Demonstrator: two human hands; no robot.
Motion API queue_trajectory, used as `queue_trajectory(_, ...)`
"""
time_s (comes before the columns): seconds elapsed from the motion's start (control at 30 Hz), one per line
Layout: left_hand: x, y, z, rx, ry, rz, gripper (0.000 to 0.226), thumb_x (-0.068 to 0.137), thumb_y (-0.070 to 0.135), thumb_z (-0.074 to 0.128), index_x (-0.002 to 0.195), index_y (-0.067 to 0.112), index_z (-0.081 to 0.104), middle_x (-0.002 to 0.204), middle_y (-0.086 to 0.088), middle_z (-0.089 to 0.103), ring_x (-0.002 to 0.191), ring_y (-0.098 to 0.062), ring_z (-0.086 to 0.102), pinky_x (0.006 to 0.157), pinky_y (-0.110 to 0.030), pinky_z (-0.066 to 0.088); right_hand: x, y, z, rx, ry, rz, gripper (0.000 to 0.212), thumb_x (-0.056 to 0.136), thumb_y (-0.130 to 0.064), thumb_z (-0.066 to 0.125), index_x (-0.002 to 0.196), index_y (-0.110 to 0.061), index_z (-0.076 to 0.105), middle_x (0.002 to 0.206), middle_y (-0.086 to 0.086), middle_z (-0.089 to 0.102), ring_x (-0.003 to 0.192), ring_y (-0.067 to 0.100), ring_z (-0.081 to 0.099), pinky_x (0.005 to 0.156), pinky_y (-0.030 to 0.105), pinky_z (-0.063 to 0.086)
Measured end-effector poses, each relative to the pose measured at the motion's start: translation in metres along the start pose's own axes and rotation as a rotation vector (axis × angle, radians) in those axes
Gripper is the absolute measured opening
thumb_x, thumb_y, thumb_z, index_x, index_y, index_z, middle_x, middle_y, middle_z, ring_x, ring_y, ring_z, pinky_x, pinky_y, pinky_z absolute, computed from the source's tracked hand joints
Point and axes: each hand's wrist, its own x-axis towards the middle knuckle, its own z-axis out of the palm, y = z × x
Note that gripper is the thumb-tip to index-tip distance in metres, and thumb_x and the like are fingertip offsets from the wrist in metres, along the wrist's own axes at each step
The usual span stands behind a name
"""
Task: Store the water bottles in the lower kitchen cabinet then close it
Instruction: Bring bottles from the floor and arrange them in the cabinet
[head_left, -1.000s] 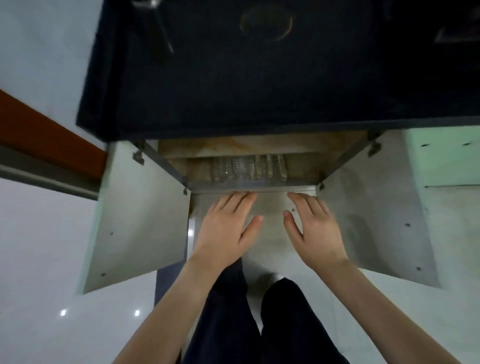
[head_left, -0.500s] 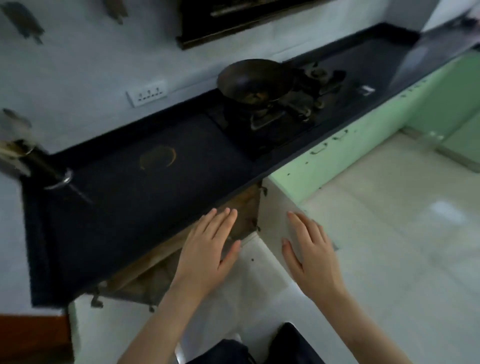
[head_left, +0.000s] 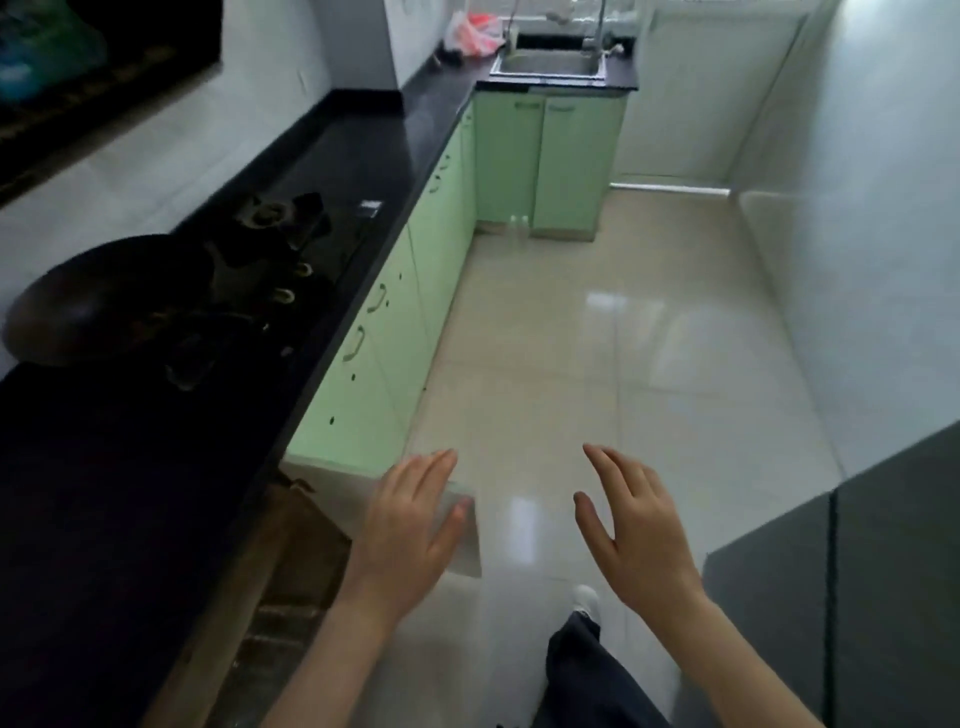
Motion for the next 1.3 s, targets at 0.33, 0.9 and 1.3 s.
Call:
queue_trajectory(0.33,0.192,0.070,0.090,-0.027,-0.054,0.059,0.052,0.096,0.044,0.040,0.134,0.013,0.058,0.132,-0.001,0.062,0.121,-0.021,0.057,0.104,-0.039,0.047,0.123,0.157,-0.030,-0.080,-0.007,0.133,0.054,0.097,-0.042,0.040,0.137,-0.009,0.054,0.129,0.006,0.061,0.119,0.025,0.057,0.096,0.043,0.051)
queue_trajectory(0.9,0.508,0.097,0.186,-0.059,-0.103,0.124,0.057,0.095,0.049,0.038,0.138,0.015,0.054,0.137,0.001,0.058,0.131,-0.022,0.049,0.105,-0.040,0.045,0.394,0.322,-0.019,-0.040,0.046,0.199,0.052,0.096,-0.041,0.041,0.136,-0.010,0.055,0.131,0.010,0.060,0.121,0.026,0.055,0.097,0.042,0.050)
queue_trajectory(1.3,0.829,0.031,0.200,-0.079,-0.035,0.233,0.053,0.095,0.043,0.042,0.135,0.013,0.056,0.132,-0.003,0.061,0.125,-0.025,0.053,0.105,-0.039,0.045,0.700,0.398,0.004,-0.111,0.077,0.140,0.054,0.095,-0.040,0.043,0.134,-0.006,0.056,0.126,0.011,0.062,0.116,0.027,0.057,0.095,0.039,0.048)
